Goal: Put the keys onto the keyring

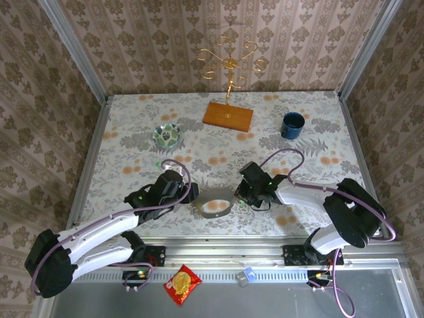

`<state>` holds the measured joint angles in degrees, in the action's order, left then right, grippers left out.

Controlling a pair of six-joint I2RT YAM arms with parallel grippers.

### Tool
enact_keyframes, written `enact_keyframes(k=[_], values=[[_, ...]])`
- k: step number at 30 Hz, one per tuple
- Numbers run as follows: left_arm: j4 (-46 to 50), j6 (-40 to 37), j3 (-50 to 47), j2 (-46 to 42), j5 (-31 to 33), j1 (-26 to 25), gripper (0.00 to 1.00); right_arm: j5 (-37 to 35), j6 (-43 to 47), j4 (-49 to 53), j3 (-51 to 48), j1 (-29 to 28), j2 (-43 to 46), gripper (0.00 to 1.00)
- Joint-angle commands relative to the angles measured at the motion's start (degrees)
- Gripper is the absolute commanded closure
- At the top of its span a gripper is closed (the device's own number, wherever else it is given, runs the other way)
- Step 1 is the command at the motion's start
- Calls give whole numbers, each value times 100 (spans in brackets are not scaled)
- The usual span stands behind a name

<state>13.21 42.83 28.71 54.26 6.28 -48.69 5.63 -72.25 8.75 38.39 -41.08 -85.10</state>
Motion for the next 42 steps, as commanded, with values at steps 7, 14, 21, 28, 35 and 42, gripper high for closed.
enact_keyframes(k=[7,14,21,28,35,42], values=[[-74,-136,161,-16,123,-27,46,-44,93,4,81,64,-129,90],[-39,-185,179,-47,156,-27,47,-62,439,82,223,73,-47,100],[-56,-242,162,-47,211,-20,47,-82,1039,432,534,86,-93,100],[-39,-303,153,-60,250,-17,47,-44,1311,562,752,89,-386,100],[-29,-327,140,-95,277,-16,47,19,1389,576,837,83,-631,96],[-46,-346,90,-144,309,-8,47,57,1391,575,872,83,-701,89]])
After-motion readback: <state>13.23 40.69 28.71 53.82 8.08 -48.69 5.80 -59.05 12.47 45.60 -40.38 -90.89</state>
